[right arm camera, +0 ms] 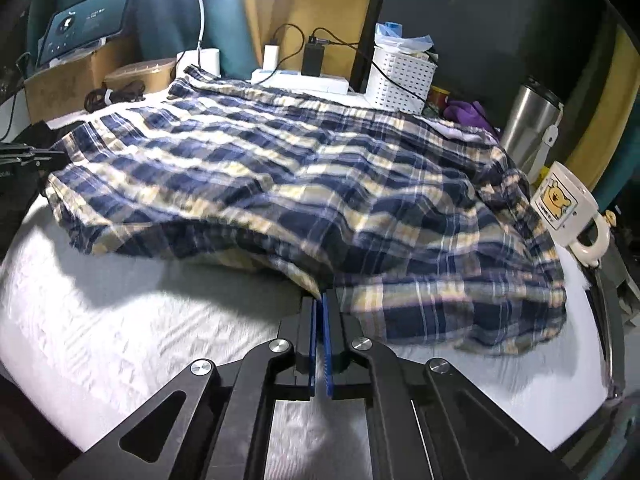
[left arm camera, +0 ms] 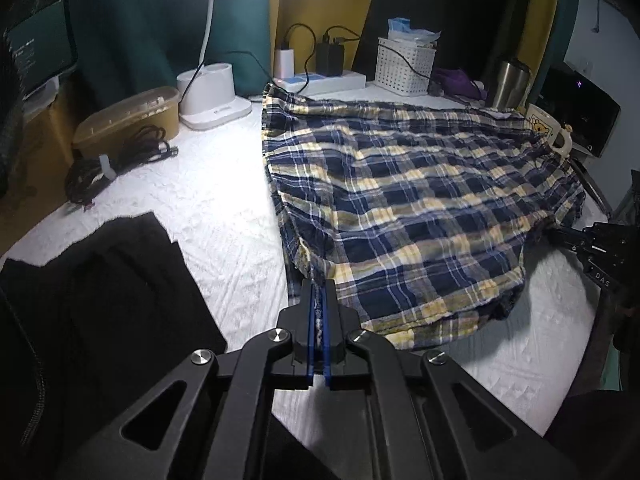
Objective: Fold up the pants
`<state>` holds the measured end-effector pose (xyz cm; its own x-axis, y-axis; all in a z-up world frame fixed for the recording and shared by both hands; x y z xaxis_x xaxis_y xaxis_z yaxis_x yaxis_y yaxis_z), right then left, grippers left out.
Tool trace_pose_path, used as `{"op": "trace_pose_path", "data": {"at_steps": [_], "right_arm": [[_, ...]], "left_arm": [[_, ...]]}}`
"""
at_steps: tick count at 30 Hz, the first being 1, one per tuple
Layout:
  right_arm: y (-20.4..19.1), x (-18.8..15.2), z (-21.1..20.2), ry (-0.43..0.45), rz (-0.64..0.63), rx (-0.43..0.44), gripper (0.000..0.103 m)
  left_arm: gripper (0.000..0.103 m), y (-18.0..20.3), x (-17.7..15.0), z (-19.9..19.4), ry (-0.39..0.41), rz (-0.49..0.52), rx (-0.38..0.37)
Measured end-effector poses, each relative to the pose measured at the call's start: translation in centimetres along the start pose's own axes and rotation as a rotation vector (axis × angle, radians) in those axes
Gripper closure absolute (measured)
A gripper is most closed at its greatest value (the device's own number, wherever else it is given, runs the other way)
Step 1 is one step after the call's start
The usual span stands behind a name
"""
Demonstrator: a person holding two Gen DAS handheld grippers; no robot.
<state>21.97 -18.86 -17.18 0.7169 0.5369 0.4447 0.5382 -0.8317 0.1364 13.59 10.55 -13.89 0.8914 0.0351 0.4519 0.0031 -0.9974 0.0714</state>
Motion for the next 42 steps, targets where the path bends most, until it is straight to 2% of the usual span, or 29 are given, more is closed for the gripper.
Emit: {"op": "trace_pose_path", "data": {"at_steps": [4, 11, 13, 15, 23, 28, 29, 31, 32, 33, 36, 39, 42], "right_arm": [[-0.1, -1.2, -0.4, -0.001, 0.014, -0.014, 0.100], [-2.0, -0.8, -2.7, 0.030, 0.027, -0.004, 0.100], [-2.7, -0.4, -3.0, 0.037, 0.038, 0.019, 0.100], [-3.7, 0.1, -3.0, 0.037, 0.037, 0.046, 0.099], [-5.6, 0.6, -1.4, -0.027, 0.045, 0.091, 0.099], [-3.4, -0.4, -0.7, -0.083, 0.107, 0.067, 0.096], [-2.6, -0.8, -0.9, -0.084, 0.125, 0.044, 0.090], [-1.5, -1.5, -1.0, -0.101, 0.136, -0.009, 0.045], [-0.7, -2.0, -0.8, -0.116, 0.149, -0.056, 0.000], [-0.1, -2.5, -0.5, -0.139, 0.155, -0.085, 0.000], [1.0, -3.2, 0.0, -0.136, 0.192, -0.021, 0.000], [1.3, -3.2, 0.0, -0.133, 0.211, -0.046, 0.000], [0.4, -1.9, -1.4, -0.077, 0.209, -0.001, 0.000]], "left_arm": [[0.101, -0.4, -0.7, 0.8, -0.034, -0.010, -0.011], [0.099, -1.5, 0.4, -0.8, 0.006, -0.080, -0.055], [0.093, -1.5, 0.5, -1.2, 0.019, -0.076, -0.041], [0.076, -1.4, 0.5, -1.3, 0.027, -0.067, -0.033], [0.073, -0.9, -0.2, -0.8, 0.009, -0.055, -0.072], [0.073, -0.2, -0.8, 0.8, -0.038, -0.017, -0.053], [0.073, -0.3, -0.9, 1.1, -0.046, -0.020, -0.050], [0.073, -0.4, -1.1, 1.4, -0.051, -0.024, -0.051], [0.073, -0.4, -1.1, 1.4, -0.047, -0.022, -0.048], [0.073, -0.3, -1.2, 1.4, -0.047, -0.020, -0.045], [0.073, -0.2, -1.1, 1.4, -0.049, -0.014, -0.034], [0.072, -0.5, -1.1, 1.2, -0.051, -0.034, -0.032], [0.073, -0.8, -1.3, 0.4, -0.033, -0.042, -0.025]]}}
Point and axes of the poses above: each gripper's, at about its wrist camera, not at the fingertips, and z roughly the way its jaws point, y to its right, x to its top, the point moved 6 cm from there along z, roughly the way its jaws point, and after that the axes turned 14 degrees about -y, right-handed, at the moved point
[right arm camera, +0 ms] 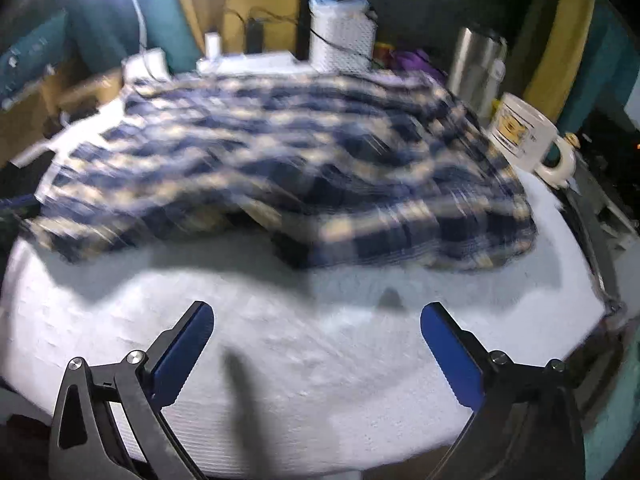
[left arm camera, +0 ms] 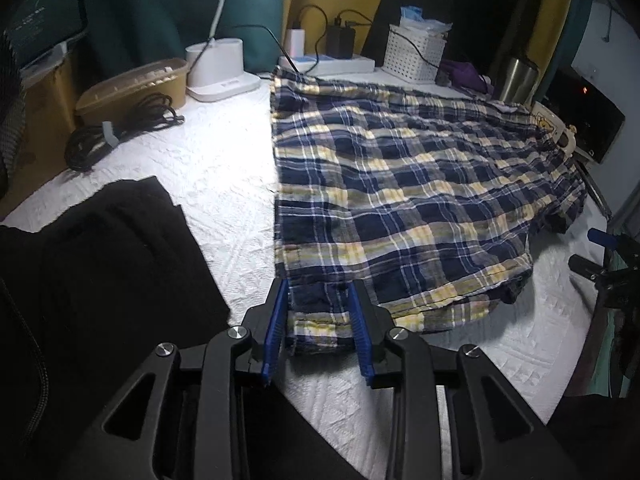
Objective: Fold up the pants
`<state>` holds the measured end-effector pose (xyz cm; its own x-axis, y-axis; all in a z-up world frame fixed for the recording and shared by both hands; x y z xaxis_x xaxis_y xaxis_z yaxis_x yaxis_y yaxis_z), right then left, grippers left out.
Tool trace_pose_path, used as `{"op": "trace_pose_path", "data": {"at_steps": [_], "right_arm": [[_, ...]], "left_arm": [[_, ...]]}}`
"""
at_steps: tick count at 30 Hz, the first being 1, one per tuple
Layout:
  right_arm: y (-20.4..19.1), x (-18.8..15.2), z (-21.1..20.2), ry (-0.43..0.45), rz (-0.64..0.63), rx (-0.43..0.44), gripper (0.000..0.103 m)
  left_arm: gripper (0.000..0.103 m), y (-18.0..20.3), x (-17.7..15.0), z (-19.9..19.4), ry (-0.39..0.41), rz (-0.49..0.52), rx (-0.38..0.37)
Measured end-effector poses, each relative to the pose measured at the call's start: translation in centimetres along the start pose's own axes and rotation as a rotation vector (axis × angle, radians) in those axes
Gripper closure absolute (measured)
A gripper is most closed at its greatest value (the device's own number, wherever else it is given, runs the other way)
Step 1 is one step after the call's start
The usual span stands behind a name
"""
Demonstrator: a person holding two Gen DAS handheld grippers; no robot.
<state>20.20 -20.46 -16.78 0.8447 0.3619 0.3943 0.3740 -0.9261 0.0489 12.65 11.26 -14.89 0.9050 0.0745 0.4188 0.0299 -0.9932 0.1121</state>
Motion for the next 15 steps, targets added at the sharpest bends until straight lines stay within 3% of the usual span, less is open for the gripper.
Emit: {"op": "trace_pose_path", "data": {"at_steps": [4, 8, 10, 12, 15], "right_arm": [[-3.8, 1.7, -1.7, 0.067, -0.065, 0.055, 0.000], [-8.5, 2.8, -1.7, 0.061, -0.144, 0.149, 0.002], [-10.7, 3.2, -1.4, 0.056, -0.188, 0.188, 0.013], [-12.5, 3.3, -1.3, 0.052, -0.219, 0.209, 0.030], [-14.7, 3.8, -0.9, 0.041, -0.275, 0.226, 0.044]], "left_arm": [[0.073, -0.6, -0.1, -1.2, 0.026, -0.016, 0.006], [0.073, -1.3, 0.0, -2.0, 0.048, -0.028, -0.005], [0.073, -1.5, 0.0, -2.3, 0.052, -0.030, -0.011], [0.073, -1.5, -0.1, -2.4, 0.053, -0.027, -0.017], [0.073, -1.5, -0.2, -2.3, 0.052, -0.019, -0.028]]}}
Point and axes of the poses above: each gripper's, at about its wrist camera, not at the fingertips, and z roughly the way its jaws point, y to its right, x to its top, the point moved 6 cm from there along z, roughly the way its jaws point, and after that the axes turned 14 degrees about -y, right-handed, at the moved point
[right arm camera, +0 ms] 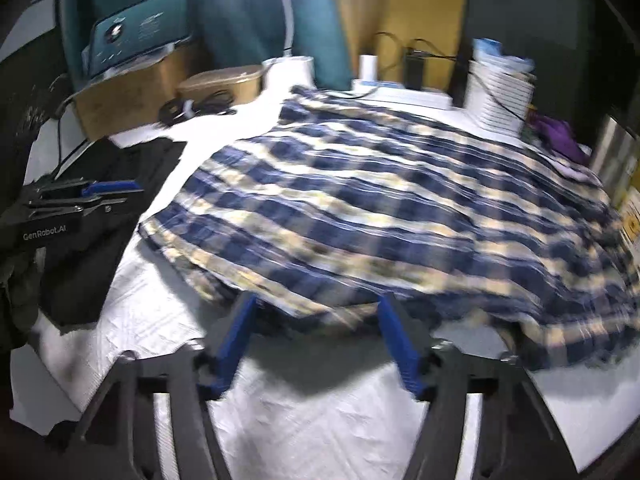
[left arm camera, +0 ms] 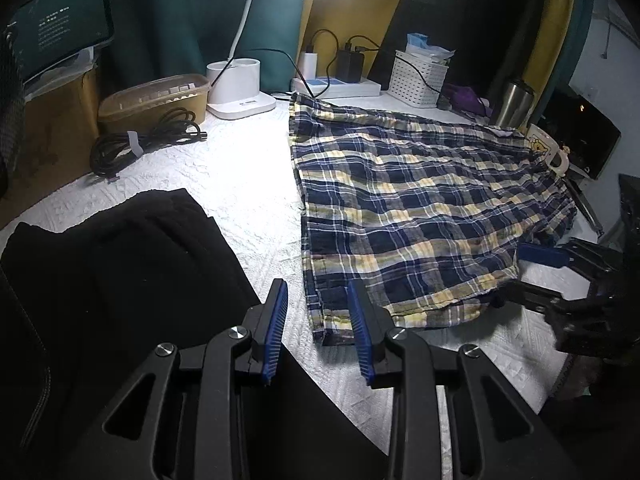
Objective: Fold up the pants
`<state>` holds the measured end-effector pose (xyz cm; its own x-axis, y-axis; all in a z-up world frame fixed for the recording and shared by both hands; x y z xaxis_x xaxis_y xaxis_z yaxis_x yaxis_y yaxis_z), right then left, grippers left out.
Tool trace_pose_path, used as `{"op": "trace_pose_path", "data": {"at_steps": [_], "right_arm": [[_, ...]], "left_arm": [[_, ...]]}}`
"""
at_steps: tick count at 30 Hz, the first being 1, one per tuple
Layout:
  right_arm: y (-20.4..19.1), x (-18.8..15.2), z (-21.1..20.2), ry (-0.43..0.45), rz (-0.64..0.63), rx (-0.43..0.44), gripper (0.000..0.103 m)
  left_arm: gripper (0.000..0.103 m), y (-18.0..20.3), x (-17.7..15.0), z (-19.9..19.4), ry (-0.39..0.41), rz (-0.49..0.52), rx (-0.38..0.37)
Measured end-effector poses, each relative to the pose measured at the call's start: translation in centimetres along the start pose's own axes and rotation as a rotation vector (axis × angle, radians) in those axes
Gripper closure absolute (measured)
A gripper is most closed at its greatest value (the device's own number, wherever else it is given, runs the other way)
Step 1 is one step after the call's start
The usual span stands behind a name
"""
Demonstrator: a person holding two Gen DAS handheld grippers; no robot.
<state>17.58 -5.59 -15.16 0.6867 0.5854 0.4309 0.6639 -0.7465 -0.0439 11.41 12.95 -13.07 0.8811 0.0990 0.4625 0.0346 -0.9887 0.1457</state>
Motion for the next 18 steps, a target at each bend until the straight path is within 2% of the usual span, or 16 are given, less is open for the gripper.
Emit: {"op": "trace_pose_path", "data": {"at_steps": [1, 3, 4, 6, 8, 9, 18], "right_arm": [[-0.4, 0.1, 0.1, 0.000, -0.018, 0.003, 0.046], [-1.4, 0.3, 0.3, -0.001, -0.057, 0.006, 0.065], [-1.8, 0.3, 0.7, -0.009, -0.078, 0.001, 0.068], [-2.2, 0.2, 1.4, -0.023, -0.104, -0.002, 0.081], [-2.6, -0.1, 1.7, -0.034, -0.126, -0.007, 0.087], [-2.7, -0.2, 1.7, -0.031, -0.134, -0.011, 0.095], [-3.6, -1.5, 1.4, -0.032, -0.145, -0.067, 0.095]], "left_arm": [[0.073, 0.1, 0.0, 0.1, -0.003, 0.003, -0.005], [0.073, 0.3, -0.2, 0.4, -0.007, 0.011, -0.015], [0.073, 0.5, -0.2, 0.6, -0.012, 0.015, -0.021], [0.073, 0.8, -0.4, 0.8, -0.017, 0.022, -0.029], [0.073, 1.1, -0.5, 1.1, -0.023, 0.030, -0.036], [0.073, 1.2, -0.5, 1.1, -0.024, 0.032, -0.037], [0.073, 1.5, -1.2, 1.0, -0.043, 0.040, -0.031]]}}
Point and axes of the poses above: each gripper's, at about its wrist camera, not at the fingertips, and z roughly the way its jaws point, y to its right, x to its top, the point moved 6 cm from there along z, roughly the way its jaws point, and after that the axes turned 14 degrees about -y, right-handed, at the moved point
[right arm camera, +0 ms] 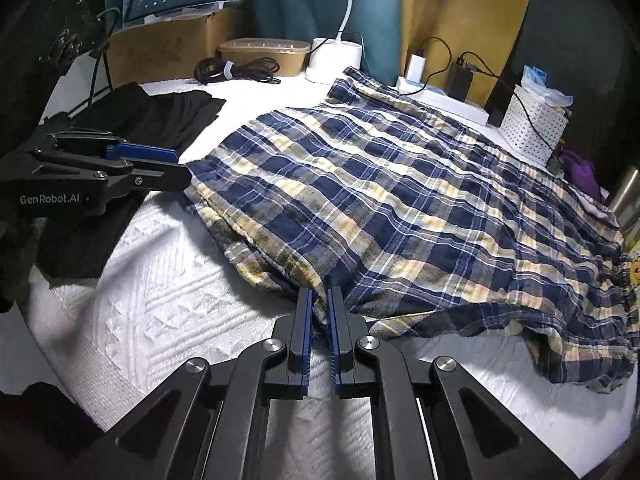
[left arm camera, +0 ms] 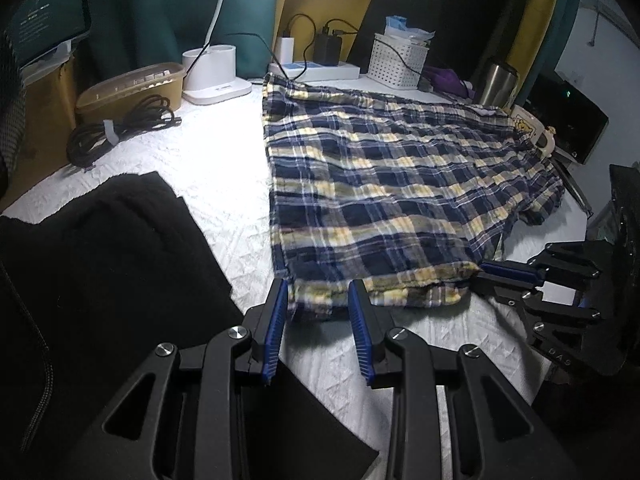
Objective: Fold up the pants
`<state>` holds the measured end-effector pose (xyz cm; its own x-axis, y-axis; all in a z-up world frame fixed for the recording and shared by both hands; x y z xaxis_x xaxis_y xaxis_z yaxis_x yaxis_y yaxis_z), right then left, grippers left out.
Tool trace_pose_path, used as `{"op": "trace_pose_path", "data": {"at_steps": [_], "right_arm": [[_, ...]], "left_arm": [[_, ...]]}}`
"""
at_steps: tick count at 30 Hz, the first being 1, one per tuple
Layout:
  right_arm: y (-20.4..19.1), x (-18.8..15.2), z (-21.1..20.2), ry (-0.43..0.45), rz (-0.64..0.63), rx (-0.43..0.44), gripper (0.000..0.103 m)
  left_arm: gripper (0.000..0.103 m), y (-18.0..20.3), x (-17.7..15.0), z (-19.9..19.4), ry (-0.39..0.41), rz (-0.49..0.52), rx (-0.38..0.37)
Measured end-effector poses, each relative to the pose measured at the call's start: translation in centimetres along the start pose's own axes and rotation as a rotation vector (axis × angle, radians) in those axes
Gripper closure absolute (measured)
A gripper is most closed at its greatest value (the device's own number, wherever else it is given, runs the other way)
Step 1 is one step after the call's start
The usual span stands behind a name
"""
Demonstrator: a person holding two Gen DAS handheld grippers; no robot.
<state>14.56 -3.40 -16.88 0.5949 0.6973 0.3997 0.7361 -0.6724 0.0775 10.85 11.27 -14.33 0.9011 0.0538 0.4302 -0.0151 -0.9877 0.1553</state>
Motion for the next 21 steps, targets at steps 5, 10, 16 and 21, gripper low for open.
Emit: {"op": "trace_pose_path", "data": {"at_steps": [5, 10, 16, 21], "right_arm": [[1.4, -0.6, -1.5, 0.050, 0.058, 0.027, 0.094], [7.0, -1.6, -4.2, 0.131, 0.193, -0.051, 0.000], [15.6, -4.2, -6.0, 0.150, 0.364, -0.156, 0.000], [24.4, -7.3, -6.5, 0.143, 0.506, -0.246, 0.000]], "left_arm": [[0.073, -0.4, 0.1, -0.4, -0.011, -0.018, 0.027], [0.072, 0.3, 1.7, -1.0, 0.008, -0.014, 0.039], [0.072, 2.4, 4.1, 0.4, -0.017, 0.013, 0.053], [0.072, 3.1, 5.3, 1.8, -0.053, 0.013, 0.068]]}}
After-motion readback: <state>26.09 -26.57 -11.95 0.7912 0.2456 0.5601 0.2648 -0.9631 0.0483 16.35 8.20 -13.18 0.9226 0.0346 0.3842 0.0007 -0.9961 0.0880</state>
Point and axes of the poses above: each gripper's, at about its wrist camera, not at the fingertips, and z roughly the way its jaws point, y to its right, x to its top, the point moved 6 cm from there along z, roughly the way its jaws point, and after that the axes turned 14 degrees about -y, right-handed, at the moved point
